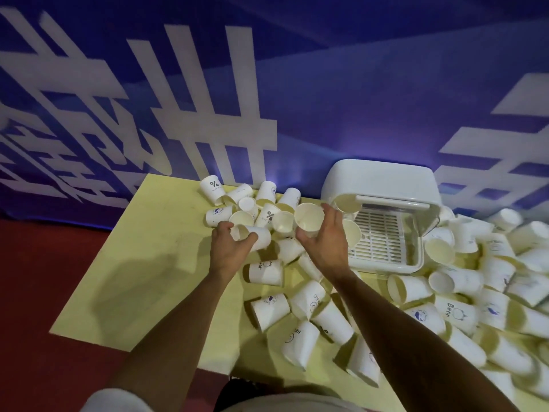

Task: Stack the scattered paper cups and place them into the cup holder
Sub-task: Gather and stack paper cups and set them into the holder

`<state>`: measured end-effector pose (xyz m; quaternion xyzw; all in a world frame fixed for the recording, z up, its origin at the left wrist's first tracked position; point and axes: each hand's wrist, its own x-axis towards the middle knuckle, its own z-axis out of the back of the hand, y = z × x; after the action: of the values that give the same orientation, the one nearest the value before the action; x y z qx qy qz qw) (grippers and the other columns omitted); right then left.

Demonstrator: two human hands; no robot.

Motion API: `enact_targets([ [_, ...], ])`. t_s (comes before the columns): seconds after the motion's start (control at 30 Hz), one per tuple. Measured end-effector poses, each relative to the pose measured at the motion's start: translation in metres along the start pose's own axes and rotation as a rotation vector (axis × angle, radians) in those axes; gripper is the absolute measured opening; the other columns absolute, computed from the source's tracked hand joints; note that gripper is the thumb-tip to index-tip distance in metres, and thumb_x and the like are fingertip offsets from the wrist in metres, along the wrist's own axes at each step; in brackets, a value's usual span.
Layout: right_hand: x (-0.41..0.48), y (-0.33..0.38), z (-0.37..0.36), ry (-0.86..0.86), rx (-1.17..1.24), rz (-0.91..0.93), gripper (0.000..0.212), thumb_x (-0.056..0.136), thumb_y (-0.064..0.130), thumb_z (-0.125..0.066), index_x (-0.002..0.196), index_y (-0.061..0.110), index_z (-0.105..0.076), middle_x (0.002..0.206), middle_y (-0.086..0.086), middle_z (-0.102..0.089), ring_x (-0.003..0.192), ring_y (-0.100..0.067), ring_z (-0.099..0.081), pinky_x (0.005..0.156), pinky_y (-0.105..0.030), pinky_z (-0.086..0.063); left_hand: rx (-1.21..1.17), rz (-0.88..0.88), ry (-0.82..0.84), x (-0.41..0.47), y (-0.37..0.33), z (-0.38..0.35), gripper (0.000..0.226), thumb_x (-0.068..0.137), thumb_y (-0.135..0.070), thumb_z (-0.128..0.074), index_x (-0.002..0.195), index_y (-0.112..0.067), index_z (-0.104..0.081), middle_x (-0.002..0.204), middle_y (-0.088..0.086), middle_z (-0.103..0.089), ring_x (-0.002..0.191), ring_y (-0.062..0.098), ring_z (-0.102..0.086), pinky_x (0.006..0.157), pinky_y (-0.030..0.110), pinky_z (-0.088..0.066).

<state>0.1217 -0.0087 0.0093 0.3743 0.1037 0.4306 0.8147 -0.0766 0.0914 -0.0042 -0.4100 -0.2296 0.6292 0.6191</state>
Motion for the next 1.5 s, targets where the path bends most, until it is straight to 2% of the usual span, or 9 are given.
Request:
enact_targets([
  [0.2, -0.004, -0.027, 0.039, -0.119, -0.026, -0.091, 0.076, 0.08, 0.048, -0.074, 0.139, 0.015, -0.039, 0.131, -0.008, -0.048, 0.113, -0.027, -0.054, 0.09, -0.042, -0.051, -0.049, -0.075, 0.124, -0.011, -0.031, -0.031, 0.071, 0.071, -0.05, -0.077, 0.129, -0.021, -0.047, 0.127, 0.002, -0.053, 0.115, 0.021, -0.054, 0.096, 0.037, -0.047],
  [0.37, -0.004, -0.053, 0.06, -0.125, -0.056, -0.135, 0.079, 0.078, 0.04, -0.079, 0.141, 0.015, -0.039, 0.133, -0.006, -0.048, 0.114, -0.025, -0.053, 0.09, -0.042, -0.052, -0.052, -0.07, 0.287, -0.025, -0.045, -0.057, 0.075, 0.064, -0.054, -0.079, 0.126, -0.023, -0.05, 0.125, 0.001, -0.058, 0.112, 0.02, -0.058, 0.097, 0.039, -0.051],
  [0.43, -0.003, -0.06, 0.063, -0.121, -0.06, -0.136, 0.077, 0.078, 0.038, -0.08, 0.141, 0.015, -0.04, 0.133, -0.006, -0.049, 0.115, -0.025, -0.053, 0.09, -0.04, -0.051, -0.049, -0.068, 0.322, -0.031, -0.045, -0.064, 0.072, 0.067, -0.05, -0.08, 0.127, -0.023, -0.051, 0.124, 0.001, -0.059, 0.108, 0.019, -0.06, 0.082, 0.029, -0.054],
  [0.5, 0.0, -0.065, 0.064, -0.107, -0.062, -0.129, 0.075, 0.079, 0.035, -0.079, 0.14, 0.014, -0.042, 0.133, -0.007, -0.049, 0.115, -0.026, -0.053, 0.09, -0.037, -0.049, -0.037, -0.062, 0.339, -0.034, -0.044, -0.068, 0.062, 0.077, -0.04, -0.08, 0.129, -0.022, -0.052, 0.122, 0.002, -0.058, 0.105, 0.018, -0.061, 0.065, 0.019, -0.049],
  [0.77, 0.0, -0.083, 0.05, 0.028, -0.102, -0.15, 0.076, 0.076, 0.034, -0.081, 0.14, 0.016, -0.044, 0.13, -0.007, -0.05, 0.111, -0.027, -0.055, 0.086, -0.037, -0.052, -0.022, -0.015, 0.359, -0.036, -0.035, -0.069, 0.071, 0.074, -0.045, -0.081, 0.134, -0.024, -0.048, 0.126, -0.003, -0.056, 0.111, 0.017, -0.059, 0.094, 0.035, -0.051],
  [0.93, -0.001, -0.089, 0.04, 0.074, -0.141, -0.179, 0.076, 0.075, 0.035, -0.082, 0.138, 0.013, -0.046, 0.129, -0.01, -0.05, 0.113, -0.026, -0.052, 0.092, -0.036, -0.049, -0.032, 0.001, 0.36, -0.038, -0.034, -0.072, 0.076, 0.068, -0.049, -0.081, 0.132, -0.022, -0.05, 0.125, -0.005, -0.058, 0.11, 0.018, -0.061, 0.097, 0.038, -0.051],
  [1.1, 0.002, -0.094, 0.036, 0.129, -0.14, -0.229, 0.076, 0.076, 0.038, -0.081, 0.139, 0.013, -0.046, 0.135, -0.011, -0.047, 0.119, -0.028, -0.049, 0.097, -0.04, -0.048, -0.03, -0.001, 0.372, -0.04, -0.037, -0.077, 0.07, 0.075, -0.04, -0.082, 0.133, -0.022, -0.049, 0.126, -0.004, -0.057, 0.112, 0.019, -0.06, 0.099, 0.04, -0.051],
  [1.4, 0.006, -0.096, 0.035, 0.224, -0.141, -0.277, 0.073, 0.084, 0.038, -0.073, 0.145, 0.014, -0.039, 0.134, -0.015, -0.047, 0.12, -0.033, -0.048, 0.096, -0.041, -0.045, -0.02, -0.008, 0.375, -0.046, -0.048, -0.084, 0.066, 0.081, -0.032, -0.08, 0.137, -0.019, -0.046, 0.123, 0.0, -0.058, 0.111, 0.02, -0.06, 0.095, 0.032, -0.05],
  [1.5, 0.002, -0.093, 0.036, 0.176, -0.075, -0.272, 0.072, 0.084, 0.032, -0.072, 0.145, 0.014, -0.039, 0.136, -0.014, -0.046, 0.122, -0.032, -0.047, 0.097, -0.042, -0.047, -0.015, -0.011, 0.368, -0.047, -0.052, -0.085, 0.066, 0.082, -0.034, -0.079, 0.137, -0.019, -0.046, 0.122, 0.001, -0.058, 0.11, 0.019, -0.06, 0.092, 0.031, -0.051],
])
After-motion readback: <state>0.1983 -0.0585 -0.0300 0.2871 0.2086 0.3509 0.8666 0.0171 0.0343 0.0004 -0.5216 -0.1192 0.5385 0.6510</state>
